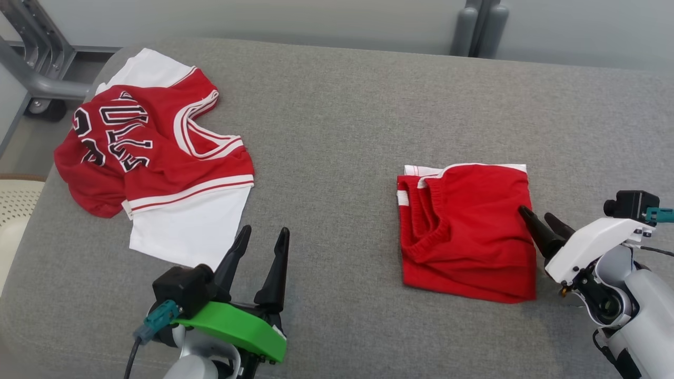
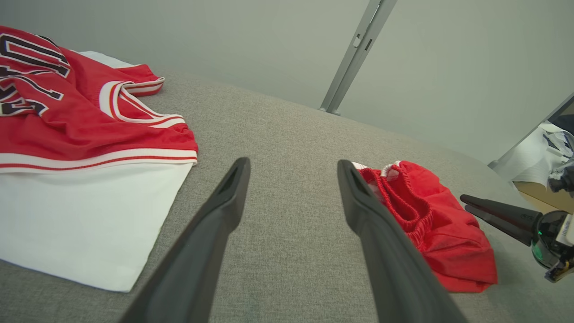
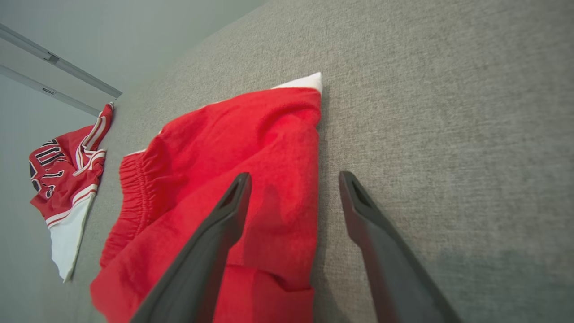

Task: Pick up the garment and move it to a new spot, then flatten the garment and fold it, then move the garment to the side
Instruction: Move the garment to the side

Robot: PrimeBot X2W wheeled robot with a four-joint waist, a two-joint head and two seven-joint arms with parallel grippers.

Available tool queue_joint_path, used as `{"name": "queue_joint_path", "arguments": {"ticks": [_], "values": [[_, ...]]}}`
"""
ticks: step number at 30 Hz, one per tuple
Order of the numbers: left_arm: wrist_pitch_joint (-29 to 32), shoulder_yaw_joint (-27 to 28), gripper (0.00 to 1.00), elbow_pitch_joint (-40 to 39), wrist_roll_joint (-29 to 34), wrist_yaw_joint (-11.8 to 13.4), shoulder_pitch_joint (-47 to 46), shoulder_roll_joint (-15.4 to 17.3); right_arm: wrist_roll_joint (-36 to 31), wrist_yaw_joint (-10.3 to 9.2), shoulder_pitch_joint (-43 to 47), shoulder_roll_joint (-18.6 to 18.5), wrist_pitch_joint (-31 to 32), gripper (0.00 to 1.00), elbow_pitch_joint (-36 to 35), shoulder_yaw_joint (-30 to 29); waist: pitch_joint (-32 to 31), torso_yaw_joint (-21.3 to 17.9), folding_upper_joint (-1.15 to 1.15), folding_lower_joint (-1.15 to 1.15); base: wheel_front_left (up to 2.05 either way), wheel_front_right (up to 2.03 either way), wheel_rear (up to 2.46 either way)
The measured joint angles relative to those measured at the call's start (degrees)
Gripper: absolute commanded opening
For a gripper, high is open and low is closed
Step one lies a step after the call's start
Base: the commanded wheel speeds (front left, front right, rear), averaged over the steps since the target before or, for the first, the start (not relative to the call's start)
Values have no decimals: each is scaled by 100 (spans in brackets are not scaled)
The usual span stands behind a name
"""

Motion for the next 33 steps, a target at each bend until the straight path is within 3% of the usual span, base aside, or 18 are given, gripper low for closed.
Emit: {"name": "queue_joint_path", "arguments": {"ticks": [9,10,11,14,16,28,33], "values": [[49,49,100,-12,8,7,-8,4,227,2,38,158,-13,100,297,-57,110,268,0,0,0,0,0],[49,78,100,-13,8,8,-8,7,227,4,38,168,-14,87,325,-54,115,292,0,0,0,0,0],[49,107,100,-13,8,9,-8,11,226,9,38,165,-14,50,349,-53,119,313,0,0,0,0,0],[49,172,100,-22,8,54,-8,38,179,12,26,126,-16,27,409,-26,124,350,0,0,0,0,0],[49,179,100,-23,8,54,-8,43,148,51,14,96,-42,2,443,-20,125,356,0,0,0,0,0],[44,312,100,-29,8,57,-2,56,-149,122,-265,-12,-99,0,590,163,69,181,0,0,0,0,0],[44,333,100,-31,8,58,5,60,-348,126,-341,-308,-142,0,649,186,22,49,0,0,0,0,0]]}}
